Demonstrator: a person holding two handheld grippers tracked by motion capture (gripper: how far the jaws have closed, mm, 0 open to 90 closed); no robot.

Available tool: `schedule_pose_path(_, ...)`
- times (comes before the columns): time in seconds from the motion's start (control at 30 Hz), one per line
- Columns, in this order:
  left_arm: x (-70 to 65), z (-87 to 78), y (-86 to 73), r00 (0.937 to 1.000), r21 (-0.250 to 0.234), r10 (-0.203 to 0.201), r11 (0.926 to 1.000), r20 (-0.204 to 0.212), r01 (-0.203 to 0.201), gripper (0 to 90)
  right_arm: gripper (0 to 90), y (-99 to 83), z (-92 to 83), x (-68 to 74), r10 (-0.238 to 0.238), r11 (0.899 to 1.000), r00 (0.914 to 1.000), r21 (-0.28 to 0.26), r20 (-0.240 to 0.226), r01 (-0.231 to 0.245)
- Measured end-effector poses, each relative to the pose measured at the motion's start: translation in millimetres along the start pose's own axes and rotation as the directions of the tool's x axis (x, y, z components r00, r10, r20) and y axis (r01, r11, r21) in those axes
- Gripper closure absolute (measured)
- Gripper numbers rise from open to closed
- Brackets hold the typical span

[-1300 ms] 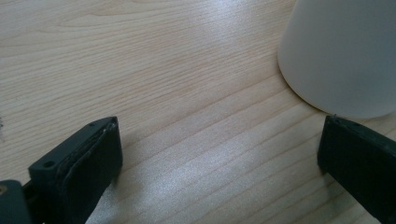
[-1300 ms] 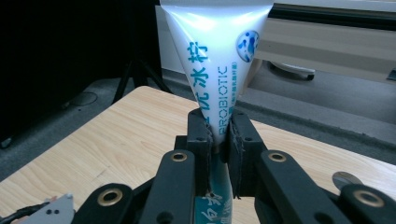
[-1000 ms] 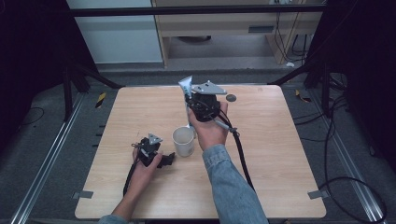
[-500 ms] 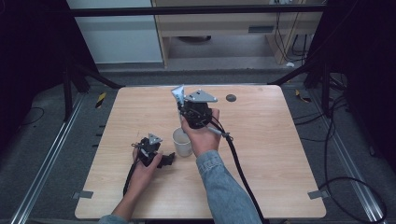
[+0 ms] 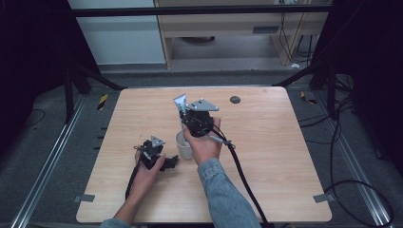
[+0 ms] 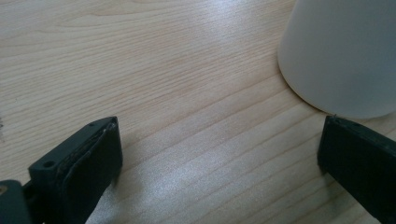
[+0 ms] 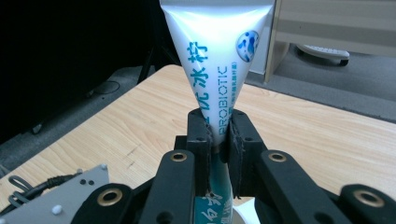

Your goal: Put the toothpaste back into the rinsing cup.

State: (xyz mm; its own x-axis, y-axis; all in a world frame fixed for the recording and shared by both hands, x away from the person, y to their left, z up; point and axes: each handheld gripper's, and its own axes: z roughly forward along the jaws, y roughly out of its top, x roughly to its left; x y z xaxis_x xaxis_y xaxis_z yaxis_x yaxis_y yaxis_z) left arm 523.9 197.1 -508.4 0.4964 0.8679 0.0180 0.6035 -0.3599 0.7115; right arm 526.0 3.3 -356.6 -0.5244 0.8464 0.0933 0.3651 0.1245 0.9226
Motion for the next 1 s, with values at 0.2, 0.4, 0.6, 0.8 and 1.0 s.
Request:
schedule_pose_path(0.2,-0.1,0.3,0.0,1.0000,-0.002,-0.001,1.0000,-0.001,0.001,0.0,80.5,-4.2,3.3,0.4,0.009,1.000,0.9999,0.003,-0.005,-0.009)
schedule_pose_path(0.4,-0.1,0.2,0.0,1.0000,-0.002,0.000,1.0000,-0.001,0.000,0.0,80.4,-10.4,6.8,1.0,0.012,1.000,0.9999,0.010,-0.005,-0.012)
schedule_pose_path(0.6,0.0,0.2,0.0,1.0000,-0.002,0.000,1.0000,-0.001,0.000,0.0,80.4,-15.3,7.5,-0.9,0.023,1.000,0.9997,0.020,-0.004,-0.023)
schedule_pose_path(0.8,-0.1,0.4,0.0,1.0000,-0.003,-0.002,1.0000,-0.002,0.002,0.0,80.4,-20.8,9.0,-0.9,0.031,0.999,0.9995,0.029,-0.004,-0.030)
schedule_pose_path(1.0,-0.1,0.4,0.0,1.0000,-0.003,-0.002,1.0000,-0.002,0.002,0.0,80.3,-27.5,12.7,-0.5,0.035,0.999,0.9994,0.037,-0.006,-0.035)
